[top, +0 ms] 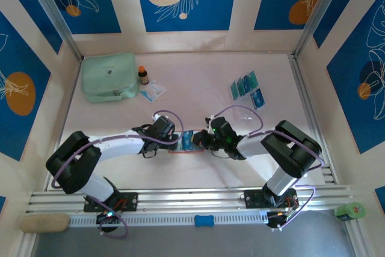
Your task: Put the credit cards into the card holder
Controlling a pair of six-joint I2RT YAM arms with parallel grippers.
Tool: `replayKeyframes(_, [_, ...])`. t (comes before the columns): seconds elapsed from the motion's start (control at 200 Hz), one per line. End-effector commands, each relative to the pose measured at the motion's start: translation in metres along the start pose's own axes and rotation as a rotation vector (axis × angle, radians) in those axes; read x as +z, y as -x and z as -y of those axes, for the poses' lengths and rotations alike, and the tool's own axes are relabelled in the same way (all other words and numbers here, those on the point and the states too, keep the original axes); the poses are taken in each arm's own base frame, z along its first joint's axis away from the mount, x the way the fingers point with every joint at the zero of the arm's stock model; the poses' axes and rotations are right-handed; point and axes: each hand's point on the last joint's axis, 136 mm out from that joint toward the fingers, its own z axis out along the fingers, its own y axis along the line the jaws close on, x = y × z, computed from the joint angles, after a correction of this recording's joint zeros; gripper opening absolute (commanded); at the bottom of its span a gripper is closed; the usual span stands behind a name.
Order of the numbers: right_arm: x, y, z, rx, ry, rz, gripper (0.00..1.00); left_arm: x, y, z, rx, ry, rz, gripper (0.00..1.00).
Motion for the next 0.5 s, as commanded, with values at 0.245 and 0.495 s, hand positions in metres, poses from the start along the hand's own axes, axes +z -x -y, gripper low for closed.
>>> replayKeyframes(0.245, [0.0018, -0.0179, 0.0095, 0.004, -0.044, -0.087, 0.0, 0.0045, -0.0122, -0.0074, 0.014, 0.029, -0.031, 1.0])
replayKeyframes(0.495, [0.0067, -0.0192, 0.0089, 0.012, -0.053, -0.116, 0.0, 0.0053, -0.0128, -0.0076, 0.013, 0.03, -0.033, 1.0])
